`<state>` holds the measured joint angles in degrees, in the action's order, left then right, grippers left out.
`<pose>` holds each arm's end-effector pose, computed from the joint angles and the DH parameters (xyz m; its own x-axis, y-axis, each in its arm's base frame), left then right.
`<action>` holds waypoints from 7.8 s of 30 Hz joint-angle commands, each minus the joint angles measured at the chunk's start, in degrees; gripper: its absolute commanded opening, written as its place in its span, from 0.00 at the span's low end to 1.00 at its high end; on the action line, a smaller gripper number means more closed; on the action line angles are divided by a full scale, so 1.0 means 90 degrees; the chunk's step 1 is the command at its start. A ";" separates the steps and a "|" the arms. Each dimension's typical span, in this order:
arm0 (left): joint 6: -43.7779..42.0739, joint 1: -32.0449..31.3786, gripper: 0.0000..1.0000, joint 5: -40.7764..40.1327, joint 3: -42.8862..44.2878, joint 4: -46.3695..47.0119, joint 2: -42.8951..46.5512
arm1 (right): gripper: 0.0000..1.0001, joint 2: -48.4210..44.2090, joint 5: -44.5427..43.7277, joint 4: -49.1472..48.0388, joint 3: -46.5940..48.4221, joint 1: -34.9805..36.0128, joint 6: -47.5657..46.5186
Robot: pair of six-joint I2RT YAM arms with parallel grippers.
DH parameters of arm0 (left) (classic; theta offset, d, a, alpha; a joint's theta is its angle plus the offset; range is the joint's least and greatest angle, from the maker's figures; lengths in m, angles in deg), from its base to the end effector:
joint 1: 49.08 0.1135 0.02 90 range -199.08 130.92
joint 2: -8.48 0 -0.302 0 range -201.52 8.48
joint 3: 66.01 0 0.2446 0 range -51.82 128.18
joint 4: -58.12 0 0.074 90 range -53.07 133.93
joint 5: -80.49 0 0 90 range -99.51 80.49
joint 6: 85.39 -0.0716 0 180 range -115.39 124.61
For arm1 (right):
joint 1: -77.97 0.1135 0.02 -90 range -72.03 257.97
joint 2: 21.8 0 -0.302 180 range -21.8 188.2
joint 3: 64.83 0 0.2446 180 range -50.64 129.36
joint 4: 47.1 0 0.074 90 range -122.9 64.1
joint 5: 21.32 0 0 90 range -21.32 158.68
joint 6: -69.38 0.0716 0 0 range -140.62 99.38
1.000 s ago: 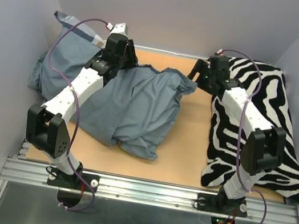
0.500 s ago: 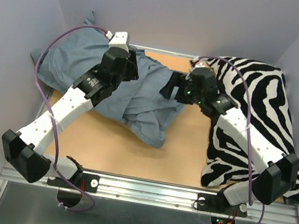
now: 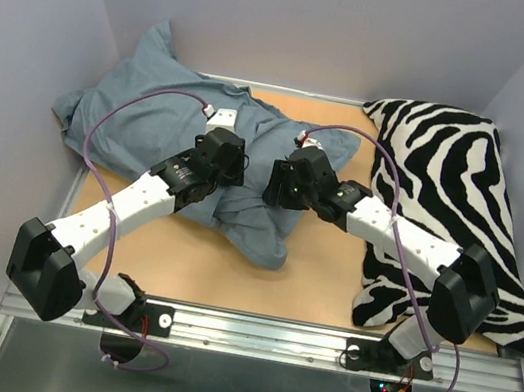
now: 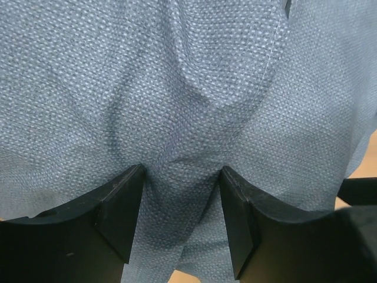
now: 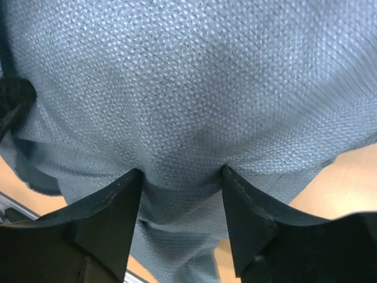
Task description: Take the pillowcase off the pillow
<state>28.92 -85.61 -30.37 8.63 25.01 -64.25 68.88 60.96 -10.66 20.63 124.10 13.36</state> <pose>0.2525 -0.1553 0.3370 -0.5076 -0.1027 -0.8555 0.1125 0.9765 -0.1840 0.2671 0.2640 0.2969 -0.7424 0.0269 -0.6694 -0.2772 0.8973 0.3435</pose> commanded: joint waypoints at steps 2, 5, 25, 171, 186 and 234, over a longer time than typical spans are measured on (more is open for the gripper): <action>0.0286 -0.0023 0.51 -0.0610 0.0090 0.0198 0.0083 | 0.40 -0.0143 -0.0489 -0.0323 -0.0183 0.0021 0.0082; 0.0306 -0.0013 0.33 -0.0874 0.0207 0.0071 0.0171 | 0.29 -0.0512 -0.0762 -0.0274 -0.0359 0.0021 0.0053; 0.0247 0.1528 0.00 -0.0232 -0.0172 0.0422 0.0415 | 0.04 -0.2204 -0.1604 0.0585 -0.2575 -0.0184 0.0716; 0.0111 0.0328 0.00 0.1720 0.2052 0.0540 -0.0337 | 0.01 -0.3066 -0.1544 -0.0283 -0.4149 0.0158 0.2192; 0.0902 0.0104 0.00 0.2494 -0.0415 0.0198 0.1576 | 0.13 -0.1657 -0.0442 -0.0830 -0.2626 -0.0614 0.1030; 0.0716 0.0104 0.00 0.2845 0.1174 -0.1130 0.2573 | 0.07 -0.0349 -0.0139 -0.0692 -0.1151 -0.3426 0.0063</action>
<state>35.90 -85.02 -3.55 12.52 13.60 -45.37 62.69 58.75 -11.19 10.16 96.56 14.12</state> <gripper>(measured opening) 0.055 0.075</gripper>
